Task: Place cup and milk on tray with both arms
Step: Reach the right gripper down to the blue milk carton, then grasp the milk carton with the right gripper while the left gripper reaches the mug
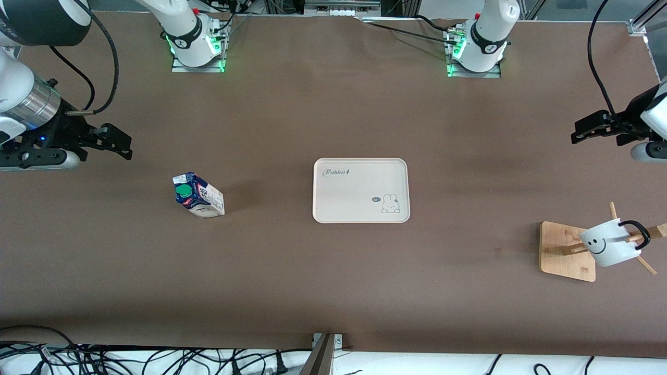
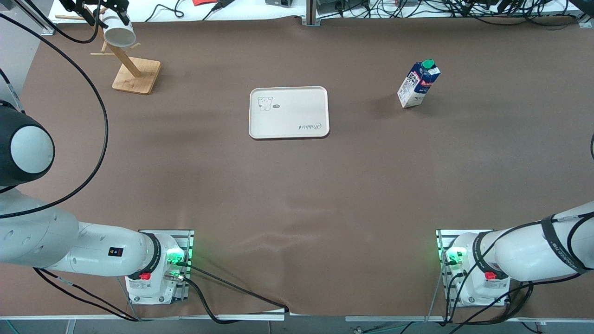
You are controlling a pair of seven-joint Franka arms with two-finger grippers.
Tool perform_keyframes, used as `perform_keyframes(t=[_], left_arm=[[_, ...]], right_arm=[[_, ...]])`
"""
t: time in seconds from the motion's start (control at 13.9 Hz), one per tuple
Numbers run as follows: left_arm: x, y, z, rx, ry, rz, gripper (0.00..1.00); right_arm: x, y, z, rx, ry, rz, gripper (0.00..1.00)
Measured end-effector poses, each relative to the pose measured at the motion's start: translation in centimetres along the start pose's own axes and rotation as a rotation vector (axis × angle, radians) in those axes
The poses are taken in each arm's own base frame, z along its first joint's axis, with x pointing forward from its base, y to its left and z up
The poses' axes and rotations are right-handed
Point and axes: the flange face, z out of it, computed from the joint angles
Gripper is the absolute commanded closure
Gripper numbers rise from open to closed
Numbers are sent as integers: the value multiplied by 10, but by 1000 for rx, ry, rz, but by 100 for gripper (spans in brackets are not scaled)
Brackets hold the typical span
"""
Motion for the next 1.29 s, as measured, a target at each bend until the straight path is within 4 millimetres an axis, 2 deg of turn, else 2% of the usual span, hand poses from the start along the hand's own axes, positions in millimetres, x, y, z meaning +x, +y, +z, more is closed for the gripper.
perform_keyframes(t=[0.43, 0.57, 0.65, 1.08, 1.29], left_arm=[[1, 0, 1, 0, -1, -1, 0], [1, 0, 1, 0, -1, -1, 0], [1, 0, 1, 0, -1, -1, 0], [1, 1, 1, 1, 0, 2, 0], [11, 5, 12, 5, 3, 8, 0]], right_arm=[[1, 2, 0, 0, 6, 6, 0], [4, 1, 7, -3, -1, 4, 0], [7, -3, 18, -7, -18, -2, 0], [33, -52, 114, -41, -105, -70, 0], [41, -70, 166, -28, -118, -79, 0]])
